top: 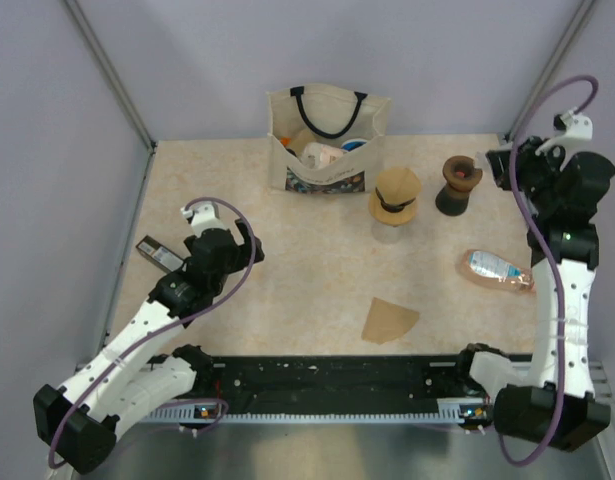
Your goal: Place the coffee filter in the dripper
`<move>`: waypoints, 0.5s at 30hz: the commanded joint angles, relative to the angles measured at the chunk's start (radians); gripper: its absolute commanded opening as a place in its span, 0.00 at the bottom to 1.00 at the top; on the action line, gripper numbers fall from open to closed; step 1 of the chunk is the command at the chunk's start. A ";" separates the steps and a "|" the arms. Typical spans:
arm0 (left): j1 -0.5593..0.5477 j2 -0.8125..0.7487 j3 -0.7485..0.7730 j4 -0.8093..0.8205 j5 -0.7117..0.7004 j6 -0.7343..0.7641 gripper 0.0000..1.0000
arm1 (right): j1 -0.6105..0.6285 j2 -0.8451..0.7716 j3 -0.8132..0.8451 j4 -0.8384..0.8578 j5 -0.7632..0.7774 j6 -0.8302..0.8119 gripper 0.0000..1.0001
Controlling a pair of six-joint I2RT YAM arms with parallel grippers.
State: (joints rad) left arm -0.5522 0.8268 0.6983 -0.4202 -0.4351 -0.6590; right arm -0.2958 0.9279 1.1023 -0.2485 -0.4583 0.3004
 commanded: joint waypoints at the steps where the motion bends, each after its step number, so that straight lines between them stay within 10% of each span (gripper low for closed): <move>1: 0.001 0.006 0.072 -0.017 -0.027 -0.005 0.99 | 0.121 0.219 0.282 -0.065 0.079 -0.292 0.00; 15: 0.003 0.020 0.130 -0.137 -0.126 -0.019 0.99 | 0.225 0.675 0.676 -0.523 0.130 -1.181 0.00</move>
State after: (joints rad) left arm -0.5518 0.8345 0.7734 -0.5301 -0.5133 -0.6651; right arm -0.0887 1.5772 1.7416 -0.6575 -0.3485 -0.6022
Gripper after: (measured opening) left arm 0.990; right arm 0.085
